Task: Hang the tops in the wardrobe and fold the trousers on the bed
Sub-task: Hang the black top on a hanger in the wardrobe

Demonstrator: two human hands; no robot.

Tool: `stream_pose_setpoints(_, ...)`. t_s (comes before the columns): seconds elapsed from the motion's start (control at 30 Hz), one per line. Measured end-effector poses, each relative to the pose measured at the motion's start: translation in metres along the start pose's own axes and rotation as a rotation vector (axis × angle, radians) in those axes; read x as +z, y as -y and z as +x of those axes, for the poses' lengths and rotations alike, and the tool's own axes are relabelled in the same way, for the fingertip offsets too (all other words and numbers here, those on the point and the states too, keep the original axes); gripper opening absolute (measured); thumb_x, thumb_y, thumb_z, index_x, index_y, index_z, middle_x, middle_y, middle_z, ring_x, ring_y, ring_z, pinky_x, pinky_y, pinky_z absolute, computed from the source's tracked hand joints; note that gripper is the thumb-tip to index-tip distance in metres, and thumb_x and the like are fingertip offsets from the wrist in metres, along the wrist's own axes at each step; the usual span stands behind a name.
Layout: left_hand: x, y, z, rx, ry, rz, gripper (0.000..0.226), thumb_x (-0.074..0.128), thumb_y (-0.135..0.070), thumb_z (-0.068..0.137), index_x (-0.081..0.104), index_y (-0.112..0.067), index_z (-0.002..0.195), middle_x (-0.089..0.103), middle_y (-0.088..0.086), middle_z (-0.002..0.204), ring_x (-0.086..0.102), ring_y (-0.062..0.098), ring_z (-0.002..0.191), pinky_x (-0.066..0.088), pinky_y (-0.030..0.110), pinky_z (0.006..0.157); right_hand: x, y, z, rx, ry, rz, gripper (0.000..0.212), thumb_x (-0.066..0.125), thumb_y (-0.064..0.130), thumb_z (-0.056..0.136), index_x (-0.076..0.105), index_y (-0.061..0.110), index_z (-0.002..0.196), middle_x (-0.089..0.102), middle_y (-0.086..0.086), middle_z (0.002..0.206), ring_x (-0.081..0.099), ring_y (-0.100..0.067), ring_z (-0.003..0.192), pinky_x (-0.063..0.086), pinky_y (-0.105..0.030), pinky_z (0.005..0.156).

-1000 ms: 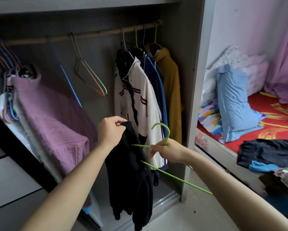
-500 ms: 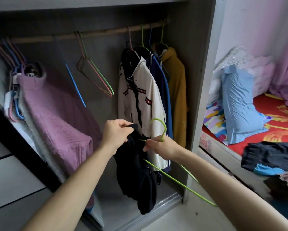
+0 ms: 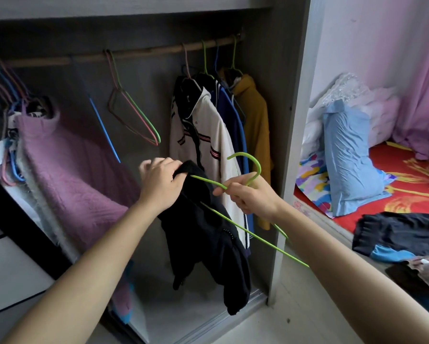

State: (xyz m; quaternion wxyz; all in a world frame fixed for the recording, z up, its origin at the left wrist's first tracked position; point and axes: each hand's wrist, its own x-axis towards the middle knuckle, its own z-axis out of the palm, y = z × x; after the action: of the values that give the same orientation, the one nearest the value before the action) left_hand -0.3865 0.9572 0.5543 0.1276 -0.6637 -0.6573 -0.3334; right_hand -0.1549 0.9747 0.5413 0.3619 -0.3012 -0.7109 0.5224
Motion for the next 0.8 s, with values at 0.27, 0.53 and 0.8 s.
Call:
stream_pose_setpoints(0.27, 0.000, 0.022, 0.014, -0.277, 0.025, -0.191, 0.026, 0.045, -0.019, 0.097, 0.064, -0.003, 0.094, 0.067, 0.023, 0.097, 0.059, 0.042, 0.098, 0.042, 0.044, 0.091, -0.055, -0.019, -0.020, -0.179, -0.200, -0.551, 0.035, 0.046, 0.052, 0.101, 0.072, 0.029, 0.101, 0.057, 0.008, 0.061, 0.051, -0.013, 0.054, 0.040, -0.020, 0.055)
stream_pose_setpoints(0.53, 0.018, -0.033, 0.005, -0.253, 0.267, -0.472, 0.030, 0.047, -0.016, 0.092, 0.045, -0.015, 0.063, 0.042, -0.009, 0.055, 0.039, 0.016, 0.058, 0.031, 0.034, 0.054, -0.039, -0.024, -0.007, -0.095, -0.119, -0.653, 0.038, 0.041, 0.053, 0.102, 0.072, 0.035, 0.092, 0.066, -0.008, 0.067, 0.054, -0.021, 0.052, 0.045, -0.029, 0.053)
stream_pose_setpoints(0.8, 0.024, -0.023, 0.000, -0.286, 0.280, -0.434, 0.030, 0.047, -0.016, 0.096, 0.053, 0.004, 0.074, 0.037, -0.003, 0.057, 0.035, 0.020, 0.059, 0.029, 0.034, 0.056, -0.027, -0.035, -0.018, -0.403, -0.452, -1.005, 0.023, 0.055, 0.037, 0.101, 0.071, 0.025, 0.113, 0.062, 0.007, 0.093, 0.056, -0.016, 0.086, 0.049, -0.034, 0.076)
